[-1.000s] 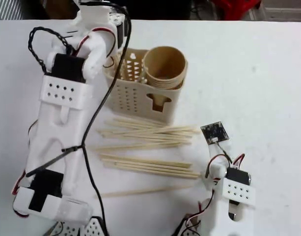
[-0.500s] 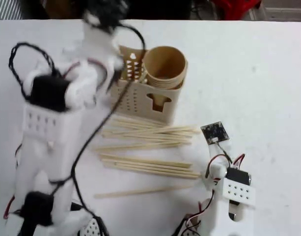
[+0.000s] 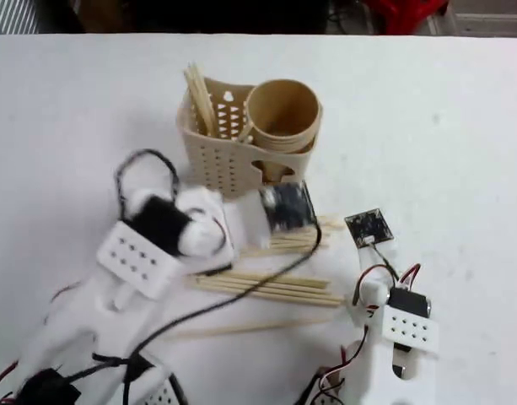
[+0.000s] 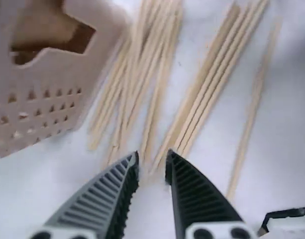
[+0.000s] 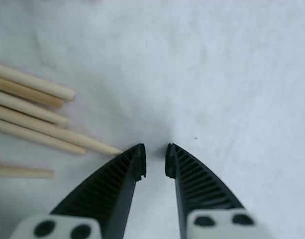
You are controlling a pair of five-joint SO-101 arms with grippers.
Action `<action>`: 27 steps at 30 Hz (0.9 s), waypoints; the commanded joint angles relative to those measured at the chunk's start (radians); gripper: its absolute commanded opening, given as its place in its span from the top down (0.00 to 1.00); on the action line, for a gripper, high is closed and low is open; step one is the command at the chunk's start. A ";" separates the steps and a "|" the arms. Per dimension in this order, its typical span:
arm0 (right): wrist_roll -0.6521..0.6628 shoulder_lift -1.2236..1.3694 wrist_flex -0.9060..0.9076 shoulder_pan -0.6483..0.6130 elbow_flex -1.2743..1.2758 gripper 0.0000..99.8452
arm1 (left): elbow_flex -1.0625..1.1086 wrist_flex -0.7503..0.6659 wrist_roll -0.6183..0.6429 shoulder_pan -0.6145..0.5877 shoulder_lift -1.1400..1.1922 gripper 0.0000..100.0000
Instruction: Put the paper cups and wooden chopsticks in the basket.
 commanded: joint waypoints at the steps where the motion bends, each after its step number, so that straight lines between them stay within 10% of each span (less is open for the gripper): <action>1: 0.009 -0.013 -0.015 -0.004 -0.005 0.92 | 0.209 -0.195 -0.046 0.045 -0.036 0.88; 13: 0.009 -0.013 -0.015 -0.004 -0.005 0.92 | 0.270 -0.531 -0.018 0.088 0.338 0.84; 27: 0.009 -0.013 -0.015 -0.004 -0.005 0.92 | 0.094 -0.529 -0.038 0.099 0.621 0.84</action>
